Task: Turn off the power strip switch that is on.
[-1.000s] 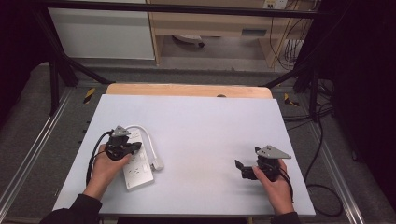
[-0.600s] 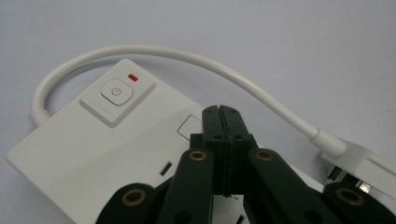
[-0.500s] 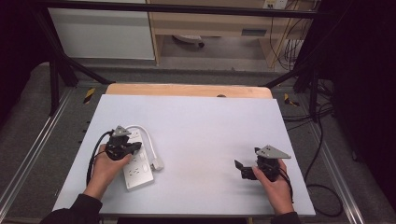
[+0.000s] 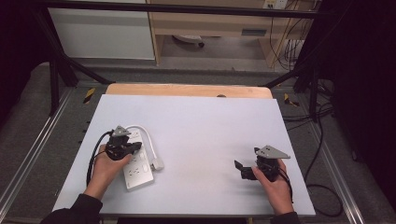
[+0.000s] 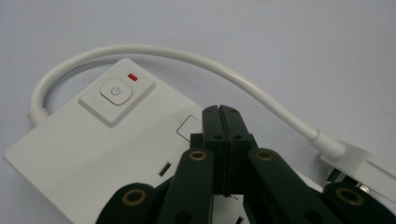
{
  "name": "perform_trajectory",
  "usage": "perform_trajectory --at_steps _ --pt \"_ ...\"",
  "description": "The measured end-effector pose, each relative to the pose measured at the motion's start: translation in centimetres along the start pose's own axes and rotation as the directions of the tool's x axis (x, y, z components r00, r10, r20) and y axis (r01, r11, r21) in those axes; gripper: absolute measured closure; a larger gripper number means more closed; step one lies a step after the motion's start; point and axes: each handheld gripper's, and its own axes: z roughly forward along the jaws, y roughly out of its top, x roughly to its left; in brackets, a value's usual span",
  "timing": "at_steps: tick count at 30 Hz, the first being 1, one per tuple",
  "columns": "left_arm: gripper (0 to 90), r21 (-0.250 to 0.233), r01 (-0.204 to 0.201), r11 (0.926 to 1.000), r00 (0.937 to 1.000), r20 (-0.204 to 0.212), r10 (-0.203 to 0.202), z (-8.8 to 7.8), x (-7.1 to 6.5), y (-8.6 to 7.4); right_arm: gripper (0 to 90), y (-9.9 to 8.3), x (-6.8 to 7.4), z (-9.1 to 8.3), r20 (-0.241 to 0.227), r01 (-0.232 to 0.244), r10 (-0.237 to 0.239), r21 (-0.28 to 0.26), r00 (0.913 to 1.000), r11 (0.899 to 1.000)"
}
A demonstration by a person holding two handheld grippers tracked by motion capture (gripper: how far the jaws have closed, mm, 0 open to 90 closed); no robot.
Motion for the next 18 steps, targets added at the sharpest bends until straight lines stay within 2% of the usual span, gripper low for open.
perform_trajectory --at_steps 18 --pt "90.0 0.001 0.0 1.0 1.0 0.0 0.0 0.01 -0.04 -0.01 4.0 -0.03 0.02 0.05 -0.003 0.002 -0.002 0.005 1.0 1.0"
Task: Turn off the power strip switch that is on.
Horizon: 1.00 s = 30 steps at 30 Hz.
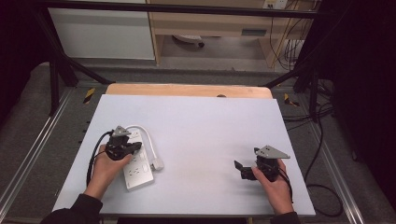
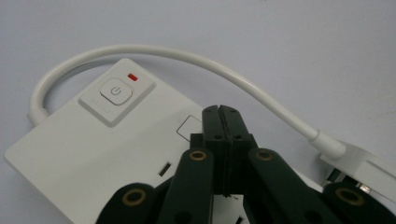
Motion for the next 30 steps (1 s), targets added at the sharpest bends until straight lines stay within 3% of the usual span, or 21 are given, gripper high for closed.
perform_trajectory --at_steps 6,10,11,30 --pt "90.0 0.007 -0.006 1.0 1.0 -0.001 0.006 0.02 -0.02 0.07 4.0 -0.01 0.02 0.0 -0.001 -0.001 0.001 0.002 1.0 1.0" --pt "90.0 0.02 0.0 0.9998 0.9995 0.033 -0.001 0.09 -0.18 -0.01 4.0 0.0 0.06 0.01 -0.003 -0.003 0.003 0.003 1.0 1.0" --pt "90.0 0.022 -0.011 0.9997 0.9997 0.023 0.01 0.09 -0.29 0.02 4.0 0.0 0.04 0.02 -0.002 -0.003 0.003 0.003 1.0 1.0" --pt "90.0 -0.058 -0.015 0.9982 0.9999 -0.009 0.015 0.32 0.05 -0.31 4.0 0.01 -0.04 -0.05 -0.003 0.001 -0.001 -0.004 1.0 1.0"
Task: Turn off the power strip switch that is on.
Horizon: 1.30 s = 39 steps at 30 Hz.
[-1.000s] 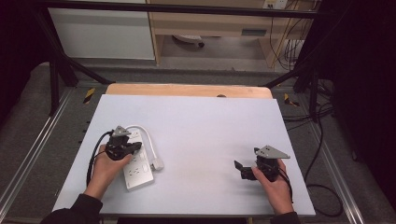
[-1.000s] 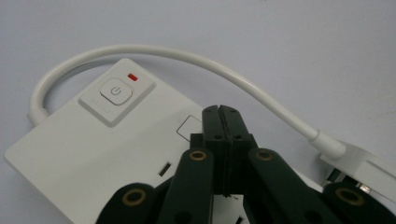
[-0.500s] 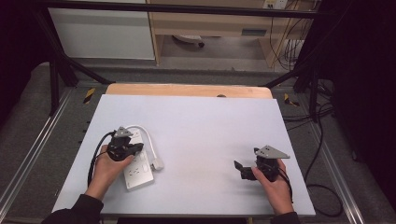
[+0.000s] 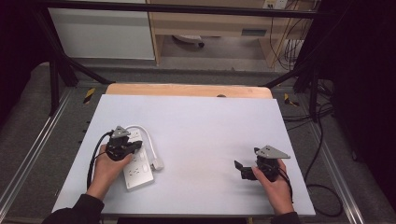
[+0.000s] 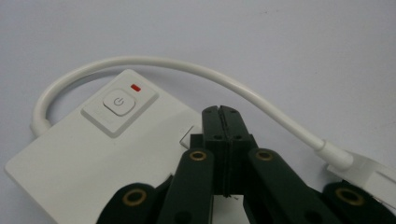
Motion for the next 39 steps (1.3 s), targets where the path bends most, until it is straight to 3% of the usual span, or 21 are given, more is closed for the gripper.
perform_trajectory --at_steps 9,22,28,39 --pt "89.6 -0.032 -0.013 0.9994 0.9997 0.022 0.013 0.17 -0.09 0.02 4.0 0.01 0.01 -0.02 0.003 0.001 -0.001 0.0 1.0 1.0" --pt "66.1 -0.097 -0.01 0.9953 0.9999 0.002 0.011 0.04 -0.24 0.25 4.0 0.01 -0.03 -0.04 0.003 0.005 -0.005 0.0 1.0 1.0" --pt "50.4 -0.123 -0.012 0.9923 0.9996 -0.027 0.009 -0.02 -0.36 0.49 4.0 0.01 0.02 -0.02 0.001 0.003 -0.003 0.001 1.0 1.0" --pt "36.7 -0.156 0.023 0.9874 0.9996 -0.009 -0.025 -0.02 -0.5 0.71 4.0 0.01 -0.01 -0.04 0.002 0.005 -0.005 0.0 1.0 1.0"
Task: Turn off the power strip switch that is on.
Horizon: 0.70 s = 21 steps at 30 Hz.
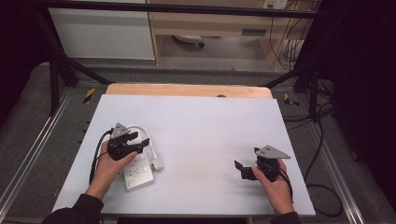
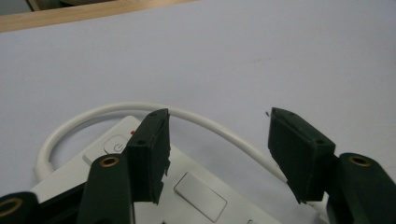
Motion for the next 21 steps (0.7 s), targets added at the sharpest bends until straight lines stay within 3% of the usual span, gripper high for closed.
perform_trajectory --at_steps 10,18,21 --pt "23.7 -0.039 0.016 0.9991 0.9998 0.014 -0.016 0.08 -0.24 0.18 4.0 0.01 -0.04 -0.03 -0.001 0.0 0.0 -0.002 1.0 1.0" --pt "20.4 -0.077 0.024 0.9967 0.9996 0.016 -0.023 0.01 -0.47 0.37 4.0 0.02 -0.02 -0.07 -0.002 -0.003 0.003 -0.002 1.0 1.0" --pt "19.5 -0.089 0.044 0.9951 0.9986 0.034 -0.041 -0.18 -0.49 0.48 4.0 0.01 -0.02 -0.07 -0.001 -0.006 0.006 -0.001 1.0 1.0"
